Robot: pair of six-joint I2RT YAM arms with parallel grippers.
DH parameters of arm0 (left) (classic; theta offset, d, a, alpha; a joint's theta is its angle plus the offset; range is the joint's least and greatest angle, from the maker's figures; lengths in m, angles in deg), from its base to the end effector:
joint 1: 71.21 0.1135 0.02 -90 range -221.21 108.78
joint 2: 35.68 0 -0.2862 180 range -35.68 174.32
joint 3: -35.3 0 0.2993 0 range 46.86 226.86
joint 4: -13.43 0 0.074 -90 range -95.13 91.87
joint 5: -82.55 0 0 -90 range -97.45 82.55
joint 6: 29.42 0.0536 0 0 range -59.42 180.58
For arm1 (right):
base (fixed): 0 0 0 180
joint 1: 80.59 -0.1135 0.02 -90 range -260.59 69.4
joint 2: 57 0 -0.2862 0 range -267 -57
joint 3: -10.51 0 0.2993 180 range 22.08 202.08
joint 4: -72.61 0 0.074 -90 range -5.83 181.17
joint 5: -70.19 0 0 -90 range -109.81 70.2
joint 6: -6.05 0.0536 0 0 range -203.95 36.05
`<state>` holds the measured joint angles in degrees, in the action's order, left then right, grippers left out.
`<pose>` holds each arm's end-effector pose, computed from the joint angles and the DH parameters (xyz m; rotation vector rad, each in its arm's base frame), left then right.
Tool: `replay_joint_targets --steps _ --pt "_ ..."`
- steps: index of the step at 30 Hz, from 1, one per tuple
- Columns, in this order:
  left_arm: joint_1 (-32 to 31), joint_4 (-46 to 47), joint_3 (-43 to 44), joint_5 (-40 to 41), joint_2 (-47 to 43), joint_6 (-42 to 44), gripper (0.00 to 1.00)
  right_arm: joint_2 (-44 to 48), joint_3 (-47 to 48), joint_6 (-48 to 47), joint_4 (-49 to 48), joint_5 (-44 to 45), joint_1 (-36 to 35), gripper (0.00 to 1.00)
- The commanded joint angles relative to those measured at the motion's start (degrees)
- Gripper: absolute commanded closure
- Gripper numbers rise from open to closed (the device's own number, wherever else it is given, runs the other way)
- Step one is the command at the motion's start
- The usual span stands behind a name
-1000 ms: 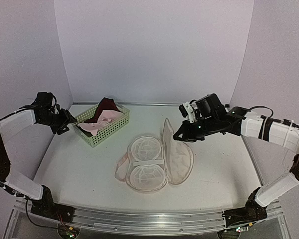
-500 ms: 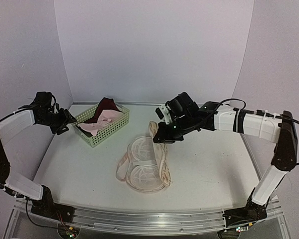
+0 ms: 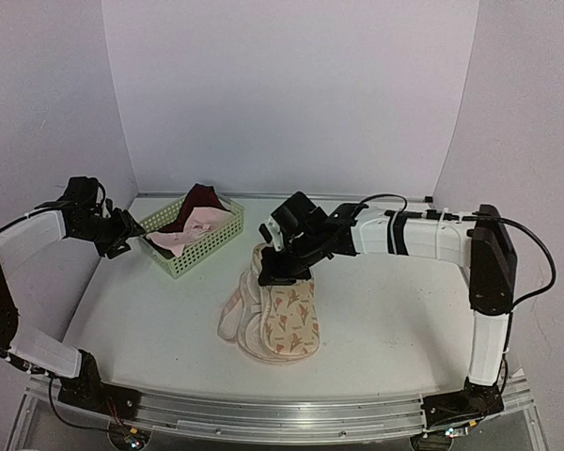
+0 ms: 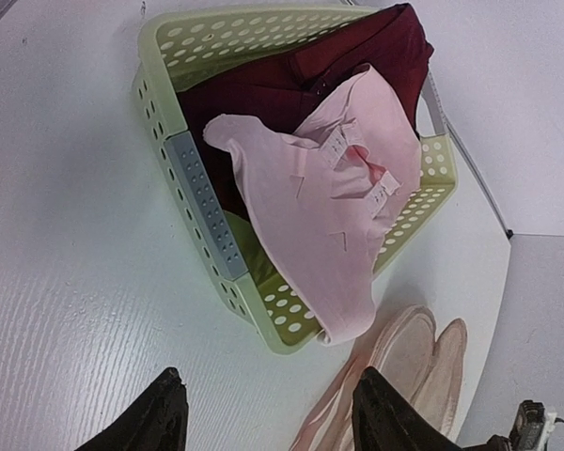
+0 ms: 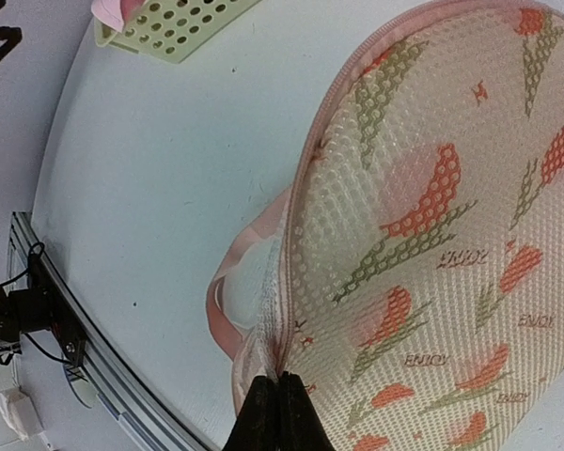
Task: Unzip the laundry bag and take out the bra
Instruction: Close the laundry bag lid on the laundry bag.
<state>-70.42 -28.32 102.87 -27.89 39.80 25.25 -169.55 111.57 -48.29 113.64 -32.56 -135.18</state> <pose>0.3253 -0.0142 0.2547 -0.6136 2.4123 -0.6984 0.2800 0.4143 0.2180 -0.5455 2.6490 0.8628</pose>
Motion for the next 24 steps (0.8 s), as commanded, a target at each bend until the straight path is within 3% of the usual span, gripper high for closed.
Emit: replay_joint_targets --steps 1,9,15,24 --pt "-0.11 0.57 -0.54 -1.20 -1.93 1.15 0.40 -3.07 3.99 0.84 -1.09 -0.34 -0.77 0.96" --pt "-0.15 0.55 -0.77 -1.35 -2.30 1.23 0.40 -6.36 7.56 1.82 -2.38 -1.26 -1.22 0.88" --pt "-0.04 0.57 -0.61 -1.56 -2.52 1.23 0.40 -5.29 9.38 1.85 -3.80 -1.47 -1.31 0.60" --pt "-0.08 0.52 -0.11 -2.13 -3.86 2.31 0.39 1.86 5.00 -0.72 -6.86 4.66 -1.34 0.35"
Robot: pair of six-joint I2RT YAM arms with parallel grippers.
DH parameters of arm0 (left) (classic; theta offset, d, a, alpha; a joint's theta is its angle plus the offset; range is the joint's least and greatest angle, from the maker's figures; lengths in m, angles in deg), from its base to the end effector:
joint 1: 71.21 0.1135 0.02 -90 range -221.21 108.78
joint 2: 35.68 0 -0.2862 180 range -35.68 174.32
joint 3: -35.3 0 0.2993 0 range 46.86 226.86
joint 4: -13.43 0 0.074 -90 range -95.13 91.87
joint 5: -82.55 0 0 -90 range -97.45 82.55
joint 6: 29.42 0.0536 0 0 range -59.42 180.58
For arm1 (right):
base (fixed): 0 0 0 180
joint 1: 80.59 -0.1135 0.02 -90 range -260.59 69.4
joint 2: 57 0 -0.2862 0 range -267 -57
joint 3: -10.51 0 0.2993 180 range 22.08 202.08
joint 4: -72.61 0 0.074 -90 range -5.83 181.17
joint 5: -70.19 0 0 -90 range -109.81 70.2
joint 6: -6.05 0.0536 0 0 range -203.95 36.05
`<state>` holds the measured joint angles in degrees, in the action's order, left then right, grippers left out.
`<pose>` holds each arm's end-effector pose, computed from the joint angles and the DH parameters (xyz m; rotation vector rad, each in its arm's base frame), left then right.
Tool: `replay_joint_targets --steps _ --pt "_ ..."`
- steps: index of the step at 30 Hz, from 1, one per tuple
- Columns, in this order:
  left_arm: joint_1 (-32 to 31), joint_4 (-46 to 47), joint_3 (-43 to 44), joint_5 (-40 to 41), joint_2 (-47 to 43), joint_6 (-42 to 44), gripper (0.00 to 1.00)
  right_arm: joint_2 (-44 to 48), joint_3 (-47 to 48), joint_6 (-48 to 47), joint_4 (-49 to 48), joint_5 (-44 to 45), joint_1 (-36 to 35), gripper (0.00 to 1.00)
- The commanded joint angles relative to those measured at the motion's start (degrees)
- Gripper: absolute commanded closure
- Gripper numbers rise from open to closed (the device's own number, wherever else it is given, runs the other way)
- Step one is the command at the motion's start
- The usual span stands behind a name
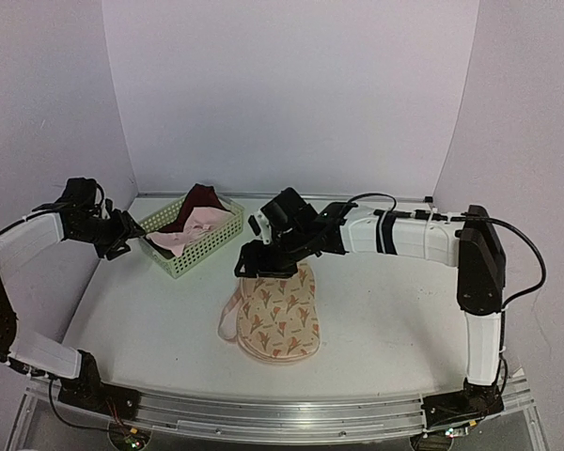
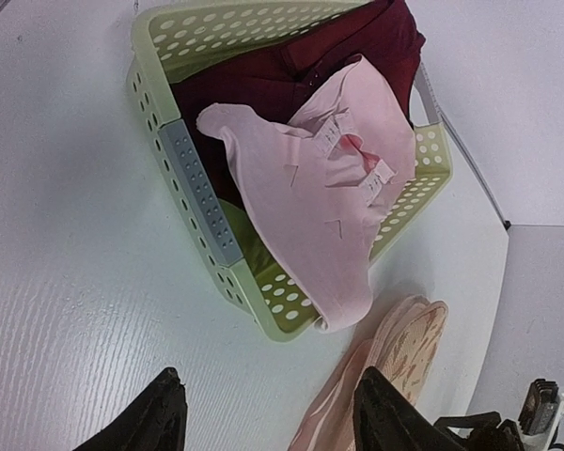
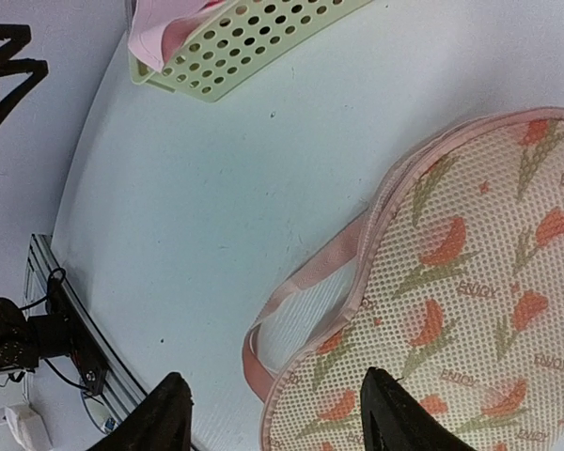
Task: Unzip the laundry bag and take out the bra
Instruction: Close the laundry bag lid on the laundry bag, then reset both arms
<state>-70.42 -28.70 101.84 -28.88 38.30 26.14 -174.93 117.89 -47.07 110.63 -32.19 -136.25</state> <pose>0.3184 -0.0152 0.2555 -0.5856 2.4152 -0.7133 0.2906 0.4457 0.2168 -0.5379 2.5887 0.9200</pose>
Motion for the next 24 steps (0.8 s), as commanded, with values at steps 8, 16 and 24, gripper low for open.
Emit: replay_joint_targets --steps 8,16,24 --pt "-0.05 -1.14 3.90 0.23 -4.08 4.53 0.21 14.27 -7.54 -8.17 -5.81 17.43 -0.22 0.02" --pt "-0.09 -2.00 7.62 1.06 -6.86 9.46 0.00 21.21 -15.03 -14.78 -6.86 31.30 0.90 0.02" --pt "-0.29 -2.92 10.75 1.85 -7.81 13.47 0.01 29.59 -24.86 -14.26 -6.86 33.09 11.84 0.02"
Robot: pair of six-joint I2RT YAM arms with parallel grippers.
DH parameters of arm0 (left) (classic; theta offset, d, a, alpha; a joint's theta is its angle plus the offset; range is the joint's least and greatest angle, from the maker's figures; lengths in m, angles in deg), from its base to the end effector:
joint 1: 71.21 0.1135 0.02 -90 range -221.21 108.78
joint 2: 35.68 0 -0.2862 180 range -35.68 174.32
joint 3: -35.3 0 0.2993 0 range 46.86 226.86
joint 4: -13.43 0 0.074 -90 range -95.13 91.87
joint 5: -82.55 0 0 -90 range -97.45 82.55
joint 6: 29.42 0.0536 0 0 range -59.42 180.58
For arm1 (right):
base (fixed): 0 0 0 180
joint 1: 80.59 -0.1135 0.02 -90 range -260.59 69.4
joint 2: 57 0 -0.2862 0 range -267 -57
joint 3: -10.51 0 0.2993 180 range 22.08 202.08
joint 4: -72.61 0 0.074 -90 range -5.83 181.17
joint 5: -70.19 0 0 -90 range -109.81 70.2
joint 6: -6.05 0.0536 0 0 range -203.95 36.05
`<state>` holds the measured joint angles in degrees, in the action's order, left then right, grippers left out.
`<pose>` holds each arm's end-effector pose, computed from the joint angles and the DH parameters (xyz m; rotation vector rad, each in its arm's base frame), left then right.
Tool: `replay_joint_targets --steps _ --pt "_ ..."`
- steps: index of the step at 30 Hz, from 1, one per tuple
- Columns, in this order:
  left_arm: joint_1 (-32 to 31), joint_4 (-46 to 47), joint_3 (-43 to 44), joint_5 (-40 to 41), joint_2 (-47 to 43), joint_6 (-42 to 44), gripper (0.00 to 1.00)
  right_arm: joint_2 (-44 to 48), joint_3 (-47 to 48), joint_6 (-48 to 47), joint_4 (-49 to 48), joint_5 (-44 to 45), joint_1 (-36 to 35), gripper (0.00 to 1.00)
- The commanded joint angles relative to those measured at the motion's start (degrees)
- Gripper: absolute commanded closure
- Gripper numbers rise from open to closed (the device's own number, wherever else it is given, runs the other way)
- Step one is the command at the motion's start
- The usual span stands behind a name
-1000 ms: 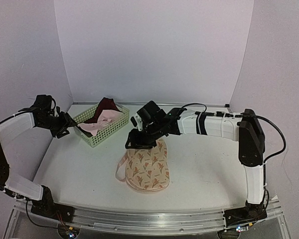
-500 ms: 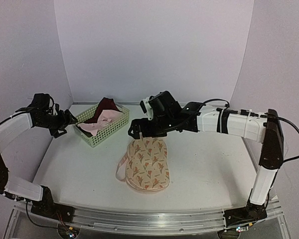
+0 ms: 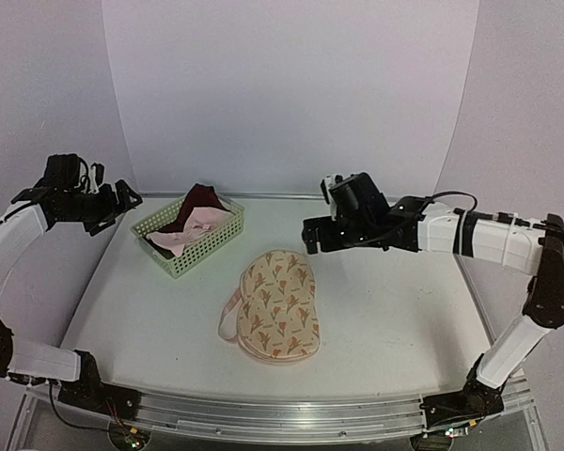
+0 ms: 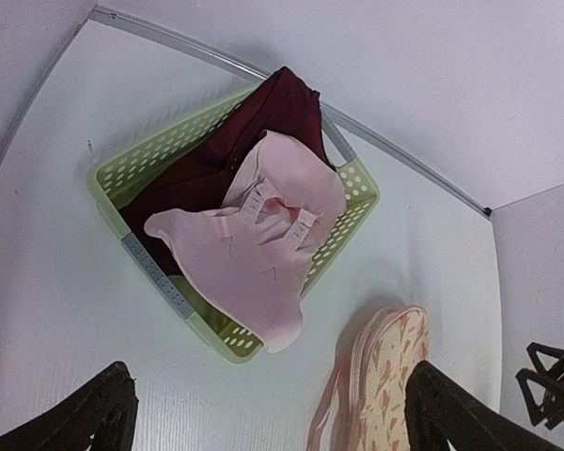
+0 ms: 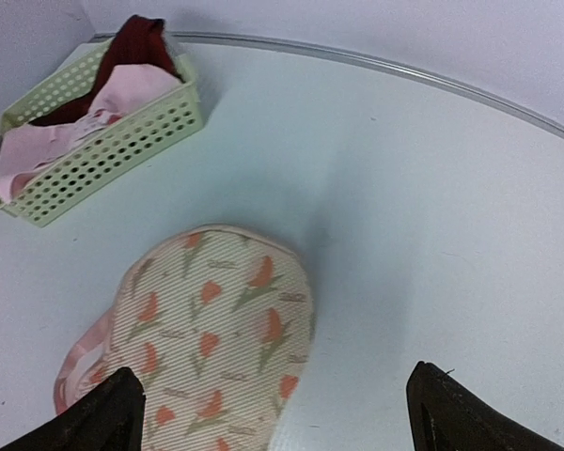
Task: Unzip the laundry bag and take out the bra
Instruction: Reset both arms
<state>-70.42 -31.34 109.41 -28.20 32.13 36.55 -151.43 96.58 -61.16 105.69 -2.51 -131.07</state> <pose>0.3068 -0.0148 0.3341 -0.2901 2.2457 -0.6238 0.2872 0.3232 0.2725 -0.3922 2.2426 0.3341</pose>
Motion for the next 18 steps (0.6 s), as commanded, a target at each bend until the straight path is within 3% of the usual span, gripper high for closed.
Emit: replay_joint_targets --steps 1,7,11,18 --pt "-0.27 -0.27 3.12 1.39 -1.99 3.11 0.01 7.57 -4.89 -0.04 -1.86 4.53 8.39 0.02" --pt "-0.36 -0.24 3.61 2.42 -3.42 3.50 0.01 16.45 -11.90 -4.15 -1.83 18.65 11.62 0.02" --pt "-1.28 -0.20 3.98 2.89 -3.56 4.37 0.01 22.05 -15.39 -6.80 -1.74 23.59 11.72 0.02" --pt "-16.43 -0.11 5.13 16.82 -4.13 7.94 0.00 34.51 -22.02 -7.46 -1.66 20.92 11.72 0.02"
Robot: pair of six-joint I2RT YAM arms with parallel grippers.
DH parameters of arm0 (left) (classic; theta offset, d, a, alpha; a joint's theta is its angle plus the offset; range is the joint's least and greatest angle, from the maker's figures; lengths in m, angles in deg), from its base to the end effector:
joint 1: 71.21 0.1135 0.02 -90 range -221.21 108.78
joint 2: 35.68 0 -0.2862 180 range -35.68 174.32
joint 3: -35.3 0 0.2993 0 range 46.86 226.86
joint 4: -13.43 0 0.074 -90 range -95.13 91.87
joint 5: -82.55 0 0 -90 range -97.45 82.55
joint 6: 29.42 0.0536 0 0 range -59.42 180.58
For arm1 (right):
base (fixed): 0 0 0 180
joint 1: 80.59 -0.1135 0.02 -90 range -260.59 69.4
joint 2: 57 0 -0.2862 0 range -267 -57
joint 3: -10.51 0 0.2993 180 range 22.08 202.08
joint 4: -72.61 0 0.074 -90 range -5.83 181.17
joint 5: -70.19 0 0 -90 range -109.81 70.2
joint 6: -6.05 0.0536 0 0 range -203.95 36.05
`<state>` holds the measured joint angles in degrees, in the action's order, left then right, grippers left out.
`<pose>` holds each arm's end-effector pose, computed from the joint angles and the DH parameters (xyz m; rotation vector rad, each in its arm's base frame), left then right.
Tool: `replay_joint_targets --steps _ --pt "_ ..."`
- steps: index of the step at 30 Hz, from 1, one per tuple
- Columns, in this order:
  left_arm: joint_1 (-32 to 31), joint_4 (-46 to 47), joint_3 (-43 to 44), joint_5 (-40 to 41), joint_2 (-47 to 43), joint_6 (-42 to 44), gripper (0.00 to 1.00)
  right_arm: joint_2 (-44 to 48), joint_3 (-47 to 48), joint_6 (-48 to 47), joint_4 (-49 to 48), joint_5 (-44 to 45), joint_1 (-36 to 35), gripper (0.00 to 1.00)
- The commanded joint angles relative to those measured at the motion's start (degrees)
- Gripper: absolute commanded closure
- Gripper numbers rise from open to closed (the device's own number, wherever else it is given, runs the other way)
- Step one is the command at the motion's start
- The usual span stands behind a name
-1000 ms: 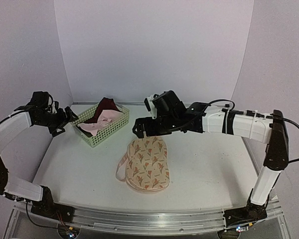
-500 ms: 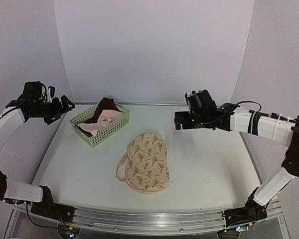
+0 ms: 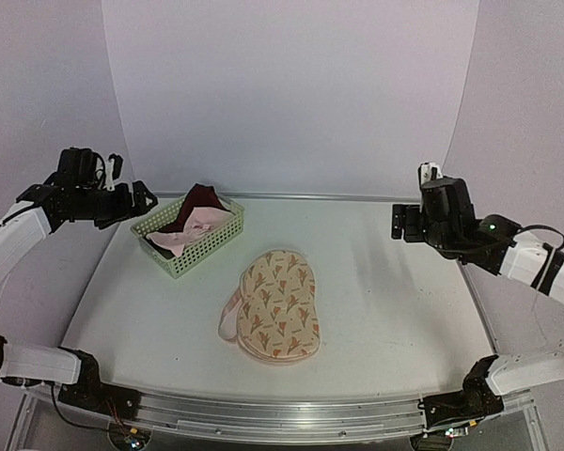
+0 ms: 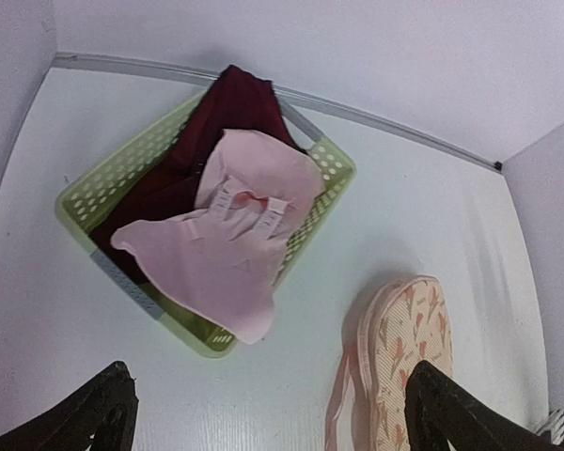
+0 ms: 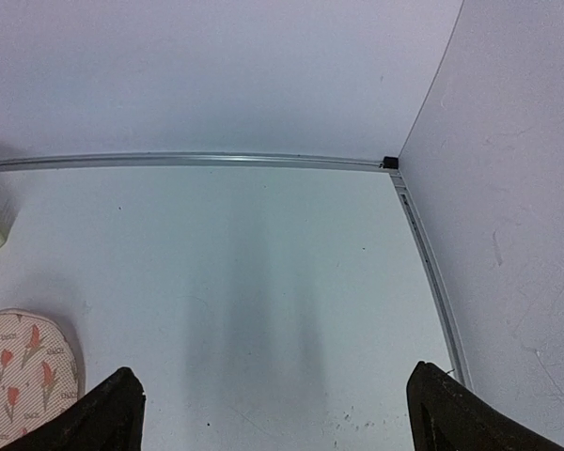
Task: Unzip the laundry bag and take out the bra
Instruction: Reset both arms
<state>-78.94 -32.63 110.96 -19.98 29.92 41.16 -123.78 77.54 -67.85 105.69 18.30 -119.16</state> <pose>0.2944 -0.0517 0.3522 -0.1027 2.2253 -0.5034 0.2584 0.1637 0.3148 -0.0203 2.0132 -0.1120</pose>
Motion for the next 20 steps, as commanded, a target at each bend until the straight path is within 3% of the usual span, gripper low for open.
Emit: replay_joint_targets --steps 1,6,15,20 --pt "-9.50 1.42 3.11 9.64 -2.32 3.60 0.01 8.59 -4.05 -0.08 -1.66 -1.28 -0.19 0.02" --pt "-13.94 5.61 -2.86 14.56 -6.48 4.96 0.01 14.75 -10.28 2.38 -2.50 -5.52 -0.19 0.02" --pt "-13.98 18.32 -13.31 10.97 -22.03 9.48 0.01 19.49 -14.09 0.14 -5.85 -9.25 -0.20 0.02" --pt "-13.98 18.59 -14.61 9.52 -23.20 10.73 0.00 17.80 -12.27 -0.19 -4.59 -10.05 -0.19 0.02"
